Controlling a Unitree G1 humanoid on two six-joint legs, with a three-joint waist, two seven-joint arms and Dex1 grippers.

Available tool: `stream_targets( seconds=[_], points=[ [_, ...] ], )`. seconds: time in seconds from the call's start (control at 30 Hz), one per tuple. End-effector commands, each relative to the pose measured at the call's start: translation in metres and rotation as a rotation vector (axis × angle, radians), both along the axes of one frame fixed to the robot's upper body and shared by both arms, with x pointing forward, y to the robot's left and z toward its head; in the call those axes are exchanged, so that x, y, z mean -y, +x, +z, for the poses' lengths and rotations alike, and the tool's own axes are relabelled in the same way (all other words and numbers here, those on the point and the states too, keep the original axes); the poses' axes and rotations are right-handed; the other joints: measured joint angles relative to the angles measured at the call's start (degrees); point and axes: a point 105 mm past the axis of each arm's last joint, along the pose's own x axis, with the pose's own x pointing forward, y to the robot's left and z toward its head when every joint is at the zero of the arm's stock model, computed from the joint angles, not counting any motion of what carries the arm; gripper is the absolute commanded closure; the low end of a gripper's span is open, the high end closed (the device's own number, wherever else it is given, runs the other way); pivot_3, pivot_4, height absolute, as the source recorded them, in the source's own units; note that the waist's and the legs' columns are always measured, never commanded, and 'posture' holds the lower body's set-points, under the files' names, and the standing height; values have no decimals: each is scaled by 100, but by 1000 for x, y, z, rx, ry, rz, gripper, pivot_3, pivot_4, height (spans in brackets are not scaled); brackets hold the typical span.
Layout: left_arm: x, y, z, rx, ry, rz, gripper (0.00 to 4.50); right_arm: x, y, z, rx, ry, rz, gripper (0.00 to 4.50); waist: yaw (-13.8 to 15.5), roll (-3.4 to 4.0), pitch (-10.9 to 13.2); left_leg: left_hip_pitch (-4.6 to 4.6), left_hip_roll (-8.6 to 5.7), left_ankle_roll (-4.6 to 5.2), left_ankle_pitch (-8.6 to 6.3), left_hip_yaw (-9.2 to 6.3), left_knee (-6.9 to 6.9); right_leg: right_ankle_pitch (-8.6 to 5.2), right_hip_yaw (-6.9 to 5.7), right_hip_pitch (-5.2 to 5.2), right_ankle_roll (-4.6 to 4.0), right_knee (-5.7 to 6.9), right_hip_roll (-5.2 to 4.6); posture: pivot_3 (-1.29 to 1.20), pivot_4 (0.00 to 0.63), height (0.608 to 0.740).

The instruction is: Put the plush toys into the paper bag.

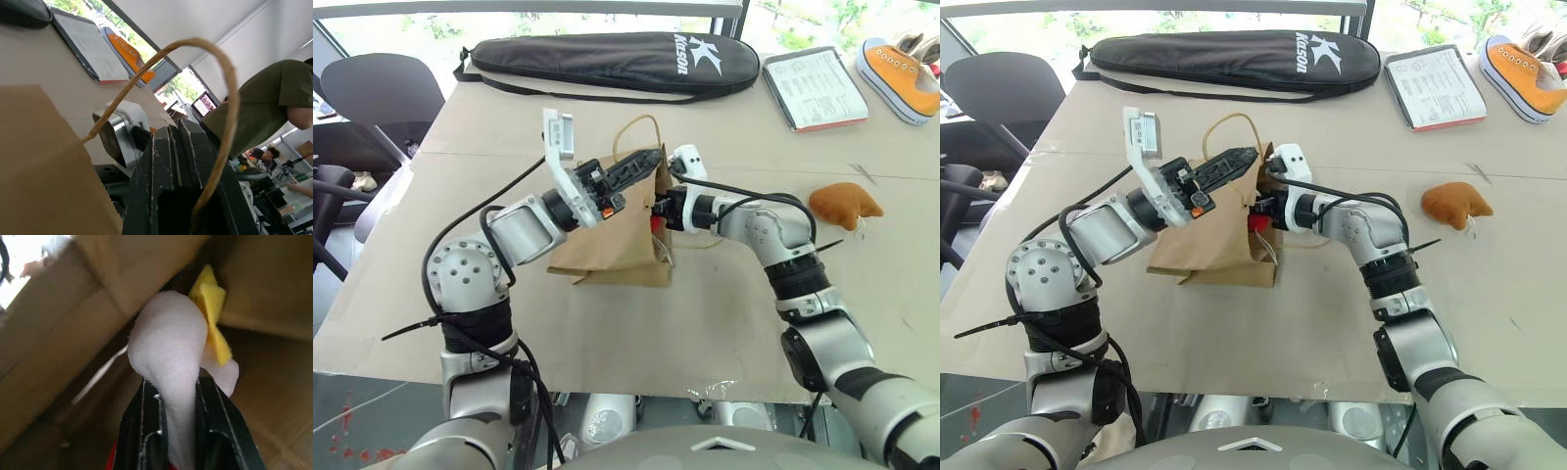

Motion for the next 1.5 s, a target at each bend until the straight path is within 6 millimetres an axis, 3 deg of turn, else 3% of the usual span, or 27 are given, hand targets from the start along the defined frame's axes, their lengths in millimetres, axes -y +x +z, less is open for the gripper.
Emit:
stream_targets(
  seconds=[0.03,0.1,0.13,0.33,0.57,0.63,0.7,0.9,1.0,1.1,1.2,1.27,1.37,1.5],
  points=[
    [0,-9,12,67,-12,-11,4500,-7,-12,-3,75,-40,89,2470,-5,0,0,0,0,0,0,0,0,0,0,0,0,0,0,0,150,740],
    [-3,-11,9,72,3,0,4500,-1,-19,-6,103,-65,114,1444,-5,0,0,0,1,0,0,0,-1,0,0,0,0,0,-2,0,150,740],
    [-5,-10,9,80,16,8,4500,6,-23,-5,121,-74,121,1318,3,0,0,0,1,0,0,0,-2,0,0,0,0,1,-4,0,150,740],
    [-14,-11,9,187,119,17,4500,57,-28,24,256,-102,1,1318,10,1,1,-1,-3,0,0,2,-2,0,-3,0,0,-2,-11,0,150,740],
    [-14,1,12,244,134,16,4500,124,-52,87,387,-64,-213,1318,36,0,2,-1,-1,0,-1,1,-5,-1,-3,0,-1,-6,-9,0,150,740],
    [-11,5,14,248,106,7,4500,145,-63,96,409,-97,-259,778,66,-2,3,-3,-2,1,-1,2,-4,-1,-4,1,-1,-10,-11,0,150,740],
    [-6,7,15,248,87,-5,4500,149,-69,93,401,-129,-272,39,80,-5,4,-3,-4,3,-2,3,-4,-1,-3,3,0,-12,-12,0,150,740],
    [6,10,13,252,75,-47,4500,124,-61,49,233,-147,-242,39,-22,-6,5,4,4,4,-2,6,-6,-1,8,0,-2,-5,8,0,150,740],
    [8,10,17,267,77,-53,4500,124,-48,22,197,-253,-289,39,-2,-7,6,2,2,3,-2,5,-6,-2,8,0,-1,-7,7,0,150,740],
    [4,9,22,280,83,-35,4500,138,-35,17,251,-351,-384,39,23,-8,7,-3,-3,4,-2,6,-5,-2,8,0,1,-11,1,0,150,740],
    [0,7,22,281,86,-4,4500,144,-32,40,399,-339,-445,39,20,-10,8,-5,-3,4,-2,5,-4,-2,7,-1,2,-13,-1,0,150,740],
    [0,5,21,278,85,7,4500,159,-24,51,475,-401,-532,39,15,-10,8,-5,-1,3,-2,3,-4,-2,6,-1,2,-13,1,0,150,740],
    [2,4,22,278,83,10,4500,177,-14,43,460,-499,-618,39,13,-10,7,-4,1,2,-1,3,-4,-2,5,-1,2,-11,2,0,150,740],
    [3,4,23,284,84,14,4500,201,-4,17,360,-641,-722,39,15,-10,8,-2,0,2,-1,5,-4,-2,6,0,2,-9,1,0,150,740]
  ],
)
